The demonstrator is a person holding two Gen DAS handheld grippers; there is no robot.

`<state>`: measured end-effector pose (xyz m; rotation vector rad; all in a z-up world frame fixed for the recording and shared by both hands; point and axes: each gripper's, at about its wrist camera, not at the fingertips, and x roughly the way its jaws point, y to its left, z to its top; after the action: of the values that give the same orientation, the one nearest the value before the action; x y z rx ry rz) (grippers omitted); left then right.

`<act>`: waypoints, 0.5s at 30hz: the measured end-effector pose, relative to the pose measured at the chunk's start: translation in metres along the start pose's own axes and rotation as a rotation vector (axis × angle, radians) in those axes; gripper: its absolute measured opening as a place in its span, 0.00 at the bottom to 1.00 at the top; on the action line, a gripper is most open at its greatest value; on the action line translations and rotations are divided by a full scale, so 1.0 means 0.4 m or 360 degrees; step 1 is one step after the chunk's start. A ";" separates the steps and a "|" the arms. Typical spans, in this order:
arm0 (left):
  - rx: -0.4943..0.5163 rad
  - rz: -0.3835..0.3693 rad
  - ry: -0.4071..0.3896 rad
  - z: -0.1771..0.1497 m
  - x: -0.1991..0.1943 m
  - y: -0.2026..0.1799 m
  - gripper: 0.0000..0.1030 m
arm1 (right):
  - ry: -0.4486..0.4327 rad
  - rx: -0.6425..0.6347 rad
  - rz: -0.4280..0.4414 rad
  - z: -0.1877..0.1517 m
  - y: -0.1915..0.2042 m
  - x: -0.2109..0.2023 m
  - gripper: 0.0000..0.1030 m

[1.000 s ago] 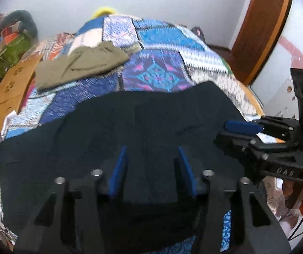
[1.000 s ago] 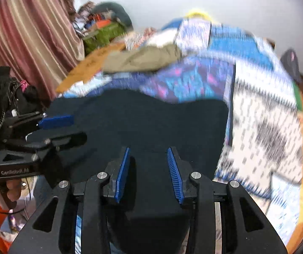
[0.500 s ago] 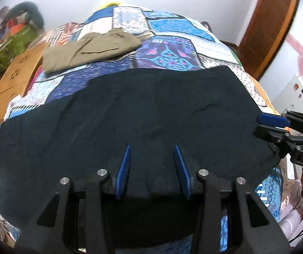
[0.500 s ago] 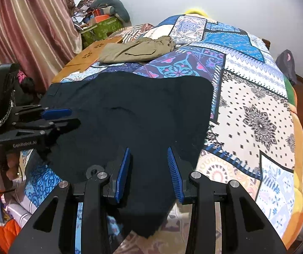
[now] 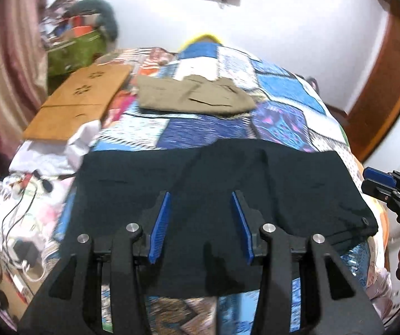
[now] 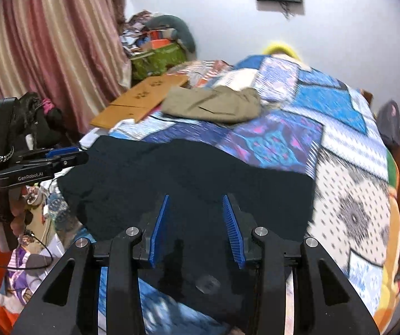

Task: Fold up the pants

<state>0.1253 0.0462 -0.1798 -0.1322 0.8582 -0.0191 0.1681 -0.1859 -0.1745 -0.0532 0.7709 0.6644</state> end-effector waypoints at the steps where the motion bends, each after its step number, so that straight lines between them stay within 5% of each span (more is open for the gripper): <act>1: -0.0032 0.0011 -0.0005 -0.006 -0.010 0.023 0.45 | -0.0001 -0.0017 0.0016 0.009 0.016 0.010 0.35; 15: -0.0449 0.0022 0.0156 -0.148 -0.006 0.283 0.52 | 0.0132 -0.0216 0.0143 0.039 0.194 0.191 0.36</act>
<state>0.0749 0.1522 -0.2301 -0.3924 0.9566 0.1096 0.1738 -0.0788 -0.1988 -0.1718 0.8109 0.8033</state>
